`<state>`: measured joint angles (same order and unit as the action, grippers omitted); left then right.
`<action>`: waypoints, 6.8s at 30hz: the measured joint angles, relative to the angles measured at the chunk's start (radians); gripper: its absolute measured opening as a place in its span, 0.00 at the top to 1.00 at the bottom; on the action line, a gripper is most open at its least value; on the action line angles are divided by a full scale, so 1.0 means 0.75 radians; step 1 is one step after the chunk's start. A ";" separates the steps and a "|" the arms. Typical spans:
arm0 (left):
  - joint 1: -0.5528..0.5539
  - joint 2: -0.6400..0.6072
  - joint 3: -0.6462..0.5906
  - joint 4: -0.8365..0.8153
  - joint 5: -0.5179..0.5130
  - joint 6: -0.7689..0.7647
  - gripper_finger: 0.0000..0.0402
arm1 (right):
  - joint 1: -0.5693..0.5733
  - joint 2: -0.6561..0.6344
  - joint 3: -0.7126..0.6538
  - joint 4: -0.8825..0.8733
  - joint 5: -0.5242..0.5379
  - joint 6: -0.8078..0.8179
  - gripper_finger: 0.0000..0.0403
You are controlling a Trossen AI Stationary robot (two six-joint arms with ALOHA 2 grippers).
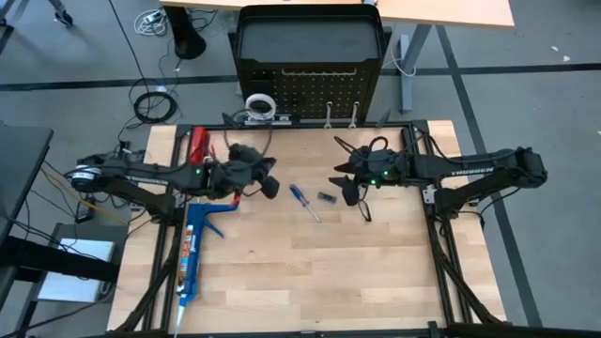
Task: Hang tools onto peg board
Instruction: Unhang the white masking tape from the black pegboard
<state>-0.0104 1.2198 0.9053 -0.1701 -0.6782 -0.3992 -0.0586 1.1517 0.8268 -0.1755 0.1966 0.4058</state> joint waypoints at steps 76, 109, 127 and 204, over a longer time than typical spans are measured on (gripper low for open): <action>0.750 0.256 -0.304 0.762 -0.059 0.071 0.52 | -0.012 -0.001 0.146 0.026 -0.023 -0.012 0.47; 0.922 0.348 -0.304 0.994 0.233 0.069 0.89 | -0.010 -0.001 0.145 0.033 -0.044 -0.003 0.47; 0.842 0.348 -0.304 1.059 0.155 0.186 0.95 | -0.009 -0.001 0.145 0.032 -0.047 0.025 0.47; 0.057 0.015 -0.303 0.330 0.612 -0.115 0.94 | -0.142 -0.001 0.145 0.344 0.099 -0.326 0.47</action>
<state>0.0327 1.2312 0.6777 0.0771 -0.2188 -0.4853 -0.1652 1.1511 0.9360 0.0826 0.2711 0.1616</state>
